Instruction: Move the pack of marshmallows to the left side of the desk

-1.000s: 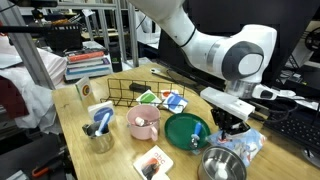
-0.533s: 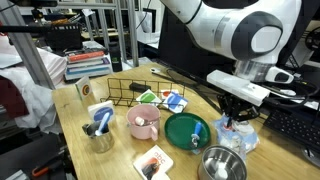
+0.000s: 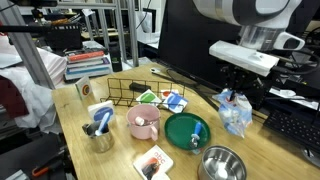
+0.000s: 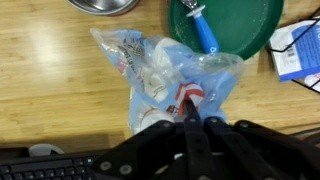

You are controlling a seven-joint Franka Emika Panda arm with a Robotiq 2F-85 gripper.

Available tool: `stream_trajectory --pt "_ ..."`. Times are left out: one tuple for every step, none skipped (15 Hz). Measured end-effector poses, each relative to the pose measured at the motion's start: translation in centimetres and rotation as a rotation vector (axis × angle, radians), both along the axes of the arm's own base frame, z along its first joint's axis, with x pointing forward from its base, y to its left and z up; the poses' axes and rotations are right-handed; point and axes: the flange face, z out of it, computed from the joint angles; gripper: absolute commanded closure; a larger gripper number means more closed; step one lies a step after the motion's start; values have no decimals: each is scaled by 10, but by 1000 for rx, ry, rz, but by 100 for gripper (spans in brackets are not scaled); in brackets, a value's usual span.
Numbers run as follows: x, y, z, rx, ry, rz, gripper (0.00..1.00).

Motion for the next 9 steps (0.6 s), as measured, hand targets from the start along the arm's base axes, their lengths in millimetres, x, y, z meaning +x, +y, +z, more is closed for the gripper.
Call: stream_trajectory --pt "0 2 11 7 -18 5 100" --pt "-1 4 22 14 -37 10 100" --pt "-2 6 32 22 -55 18 100" --pt "-3 10 43 32 -73 30 100" --pt "-4 16 53 45 -91 43 100" --pt "-6 24 63 62 -107 61 100" --pt "-9 35 71 82 -120 84 100" --pt "-13 50 78 104 -130 114 100" --pt "-18 67 84 128 -136 148 100"
